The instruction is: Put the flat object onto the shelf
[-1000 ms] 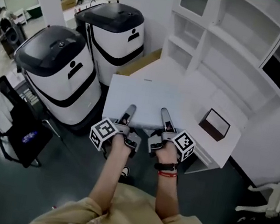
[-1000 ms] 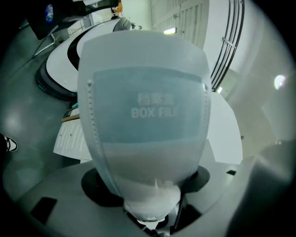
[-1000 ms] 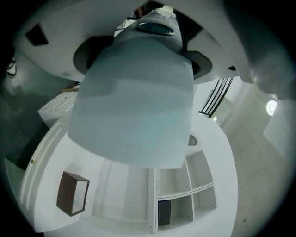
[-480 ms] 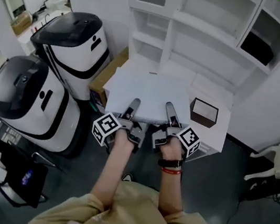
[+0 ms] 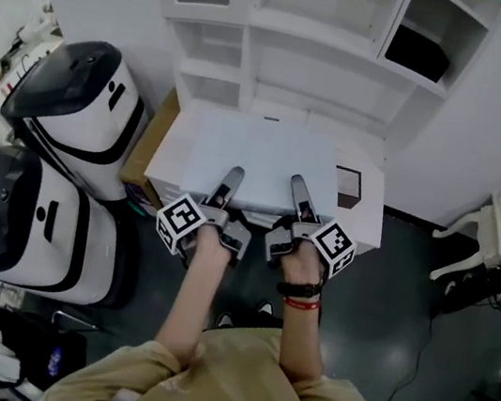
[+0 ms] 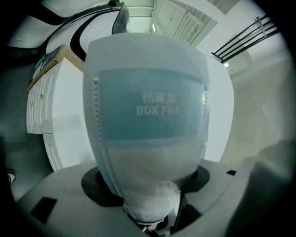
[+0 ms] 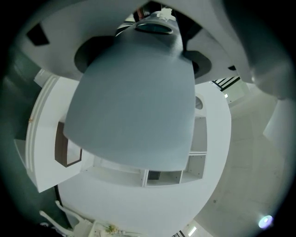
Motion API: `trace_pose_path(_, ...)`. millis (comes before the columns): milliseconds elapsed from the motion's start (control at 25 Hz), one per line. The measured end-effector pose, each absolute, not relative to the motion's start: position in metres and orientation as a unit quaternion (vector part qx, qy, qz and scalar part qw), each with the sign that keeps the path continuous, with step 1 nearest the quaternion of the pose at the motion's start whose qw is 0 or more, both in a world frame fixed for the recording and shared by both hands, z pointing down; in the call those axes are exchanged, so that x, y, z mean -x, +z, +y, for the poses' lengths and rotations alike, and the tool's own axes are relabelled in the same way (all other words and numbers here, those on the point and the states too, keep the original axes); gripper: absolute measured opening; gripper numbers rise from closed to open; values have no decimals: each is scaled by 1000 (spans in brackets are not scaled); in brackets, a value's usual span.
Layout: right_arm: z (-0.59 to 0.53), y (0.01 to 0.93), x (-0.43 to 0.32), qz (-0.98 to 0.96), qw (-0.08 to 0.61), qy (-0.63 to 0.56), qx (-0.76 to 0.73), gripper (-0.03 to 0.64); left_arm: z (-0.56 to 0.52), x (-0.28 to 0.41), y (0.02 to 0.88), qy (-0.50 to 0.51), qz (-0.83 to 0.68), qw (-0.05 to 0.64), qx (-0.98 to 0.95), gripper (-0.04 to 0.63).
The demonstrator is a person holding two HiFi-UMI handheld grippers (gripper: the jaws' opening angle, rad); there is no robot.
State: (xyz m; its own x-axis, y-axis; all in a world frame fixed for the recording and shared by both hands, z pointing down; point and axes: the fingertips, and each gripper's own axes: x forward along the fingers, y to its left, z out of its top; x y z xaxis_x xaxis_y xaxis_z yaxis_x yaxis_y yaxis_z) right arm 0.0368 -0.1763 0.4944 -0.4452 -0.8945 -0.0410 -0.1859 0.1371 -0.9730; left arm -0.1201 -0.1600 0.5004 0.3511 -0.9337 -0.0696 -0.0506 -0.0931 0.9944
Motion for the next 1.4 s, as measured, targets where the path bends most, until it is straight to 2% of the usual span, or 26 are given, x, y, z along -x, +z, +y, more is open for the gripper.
trace_pose_path(800, -323, 467, -109, 670, 358, -511, 401, 383, -313, 49, 477, -408, -384, 544, -625, 316)
trace_pose_path(1160, -348, 448, -98, 669, 369, -503, 403, 383, -338, 57, 462, -429, -366, 563, -605, 316)
trace_pose_path(1400, -353, 440, -88, 652, 384, -503, 418, 377, -349, 70, 454, -398, -367, 572, -617, 316)
